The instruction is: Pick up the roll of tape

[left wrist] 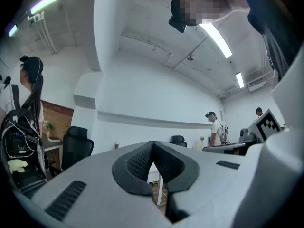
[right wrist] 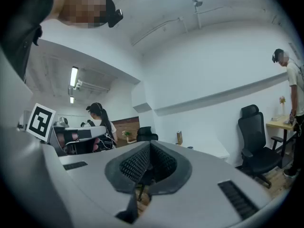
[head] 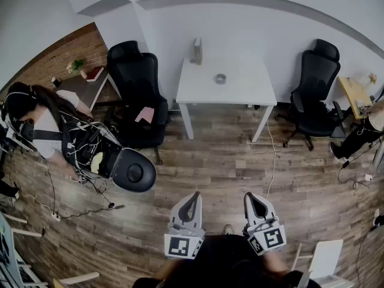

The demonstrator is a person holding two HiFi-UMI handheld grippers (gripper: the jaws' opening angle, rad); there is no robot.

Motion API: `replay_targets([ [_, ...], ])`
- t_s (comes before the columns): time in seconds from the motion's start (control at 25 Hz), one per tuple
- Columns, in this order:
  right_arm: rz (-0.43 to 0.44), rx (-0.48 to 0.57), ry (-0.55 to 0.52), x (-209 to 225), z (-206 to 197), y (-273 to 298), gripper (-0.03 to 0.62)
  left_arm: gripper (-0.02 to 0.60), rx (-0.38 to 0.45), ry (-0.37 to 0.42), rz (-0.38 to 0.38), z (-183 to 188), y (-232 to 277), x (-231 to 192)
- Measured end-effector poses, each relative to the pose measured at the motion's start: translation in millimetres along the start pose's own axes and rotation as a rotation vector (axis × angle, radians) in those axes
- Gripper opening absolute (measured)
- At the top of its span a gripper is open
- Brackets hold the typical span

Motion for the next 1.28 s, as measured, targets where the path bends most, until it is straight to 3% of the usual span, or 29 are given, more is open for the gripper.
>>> replay_targets([
  [0.44, 0.020, 0.014, 0.021, 13.8, 8.0, -16.2, 0.011, 0.023, -0.011, 0.006, -0.003, -5.9, 5.2, 26.4],
  [0.76, 0.038, -0.009, 0.047, 61.8, 4.6, -39.4, 0.011, 0.023, -0.004, 0.040, 0.008, -17.4, 24.7, 71.2],
  [1.0, 0.099, -0.024, 0.044, 82.6, -0.4, -37.6, 0.011, 0.023, -0.021, 0.080, 0.042, -28.7, 29.2, 85.4],
  [1.28, 0.116, -0.028, 0.048, 97.0, -6.4, -18.6, 0.011, 0.023, -0.040, 0.035, 0.070, -42.7, 47.0, 82.9],
])
Point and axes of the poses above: the fingertips, and each gripper's own axes: y forward along the fingers, x to its right, z out of its top, the point moved 3 cm from there along -y, backward along the fingers, and after that the axes turned 11 degrees about x, right-handed, at the moved point
